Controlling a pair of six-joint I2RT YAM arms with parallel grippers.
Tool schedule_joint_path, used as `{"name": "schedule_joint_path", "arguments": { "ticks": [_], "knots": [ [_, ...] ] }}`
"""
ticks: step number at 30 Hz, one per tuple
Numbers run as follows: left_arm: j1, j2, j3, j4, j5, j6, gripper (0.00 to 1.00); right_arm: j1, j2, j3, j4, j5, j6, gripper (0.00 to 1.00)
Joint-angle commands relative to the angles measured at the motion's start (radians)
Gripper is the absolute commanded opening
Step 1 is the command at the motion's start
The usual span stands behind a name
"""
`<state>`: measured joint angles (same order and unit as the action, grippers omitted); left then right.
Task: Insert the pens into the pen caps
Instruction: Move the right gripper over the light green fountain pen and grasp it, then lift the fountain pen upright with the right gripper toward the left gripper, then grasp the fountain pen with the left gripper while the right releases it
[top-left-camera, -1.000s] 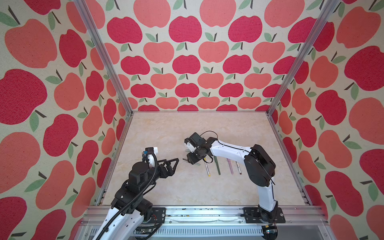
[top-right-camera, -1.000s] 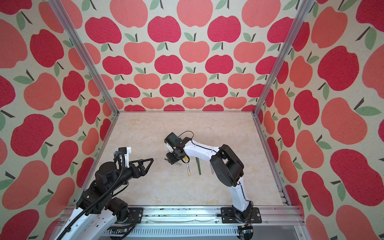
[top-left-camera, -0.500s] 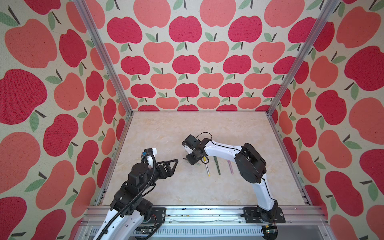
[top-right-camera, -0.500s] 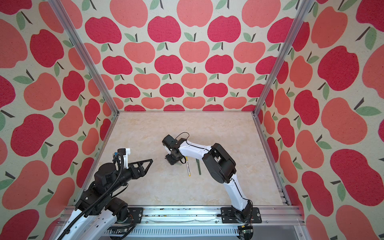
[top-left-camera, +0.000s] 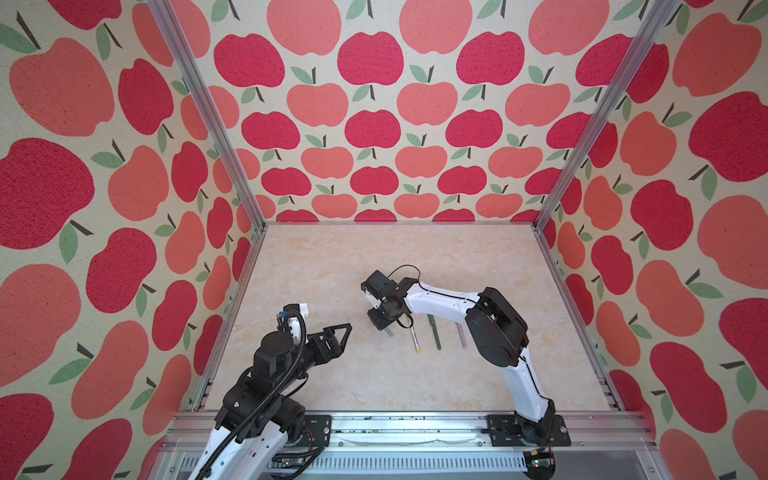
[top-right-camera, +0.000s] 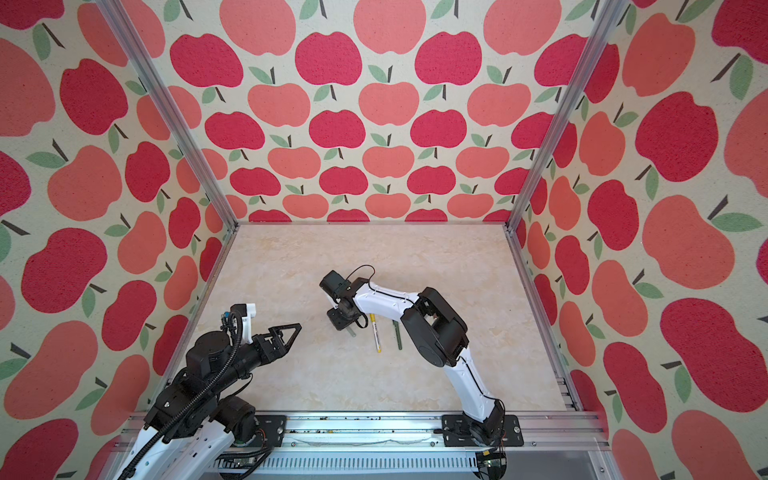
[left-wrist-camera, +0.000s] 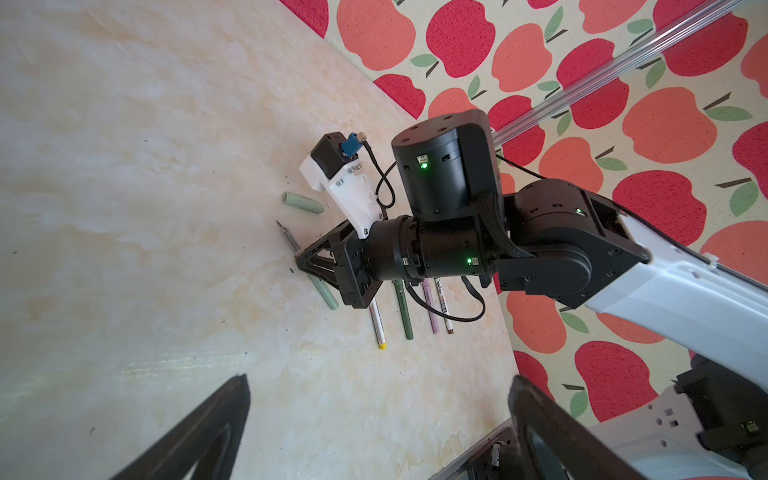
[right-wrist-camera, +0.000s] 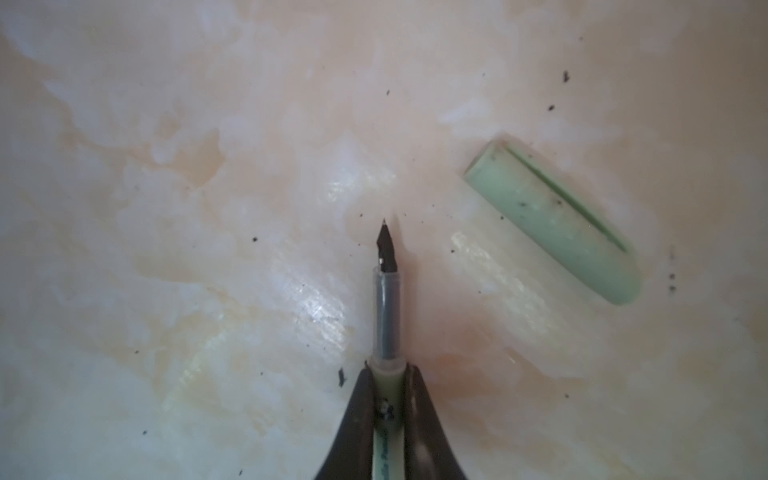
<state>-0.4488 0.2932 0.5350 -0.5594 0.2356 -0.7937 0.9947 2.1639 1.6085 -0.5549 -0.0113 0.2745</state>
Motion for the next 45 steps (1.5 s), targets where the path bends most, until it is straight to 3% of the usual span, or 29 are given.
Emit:
{"name": "schedule_joint_path", "arguments": {
  "ticks": [1,8,13,20,23,32,45],
  "knots": [
    [0.005,0.027,0.059,-0.044,0.003,0.044,0.99,-0.005,-0.080,-0.079,0.061,-0.164,0.065,0.07],
    [0.007,0.095,0.043,0.091,0.159,0.128,0.99,-0.104,-0.296,-0.317,0.474,-0.512,0.296,0.02],
    [0.011,0.103,0.005,0.189,0.219,0.163,1.00,-0.163,-0.345,-0.415,0.744,-0.644,0.457,0.02],
    [0.028,0.183,-0.081,0.390,0.368,0.168,0.99,-0.182,-0.367,-0.513,1.007,-0.667,0.592,0.02],
    [0.030,0.242,-0.107,0.476,0.418,0.141,0.97,-0.183,-0.394,-0.545,1.032,-0.646,0.590,0.02],
    [0.038,0.321,-0.182,0.701,0.415,0.028,0.88,-0.183,-0.470,-0.567,1.017,-0.637,0.556,0.03],
    [0.041,0.428,-0.184,0.845,0.429,-0.018,0.69,-0.155,-0.496,-0.588,1.099,-0.699,0.611,0.02]
  ]
}}
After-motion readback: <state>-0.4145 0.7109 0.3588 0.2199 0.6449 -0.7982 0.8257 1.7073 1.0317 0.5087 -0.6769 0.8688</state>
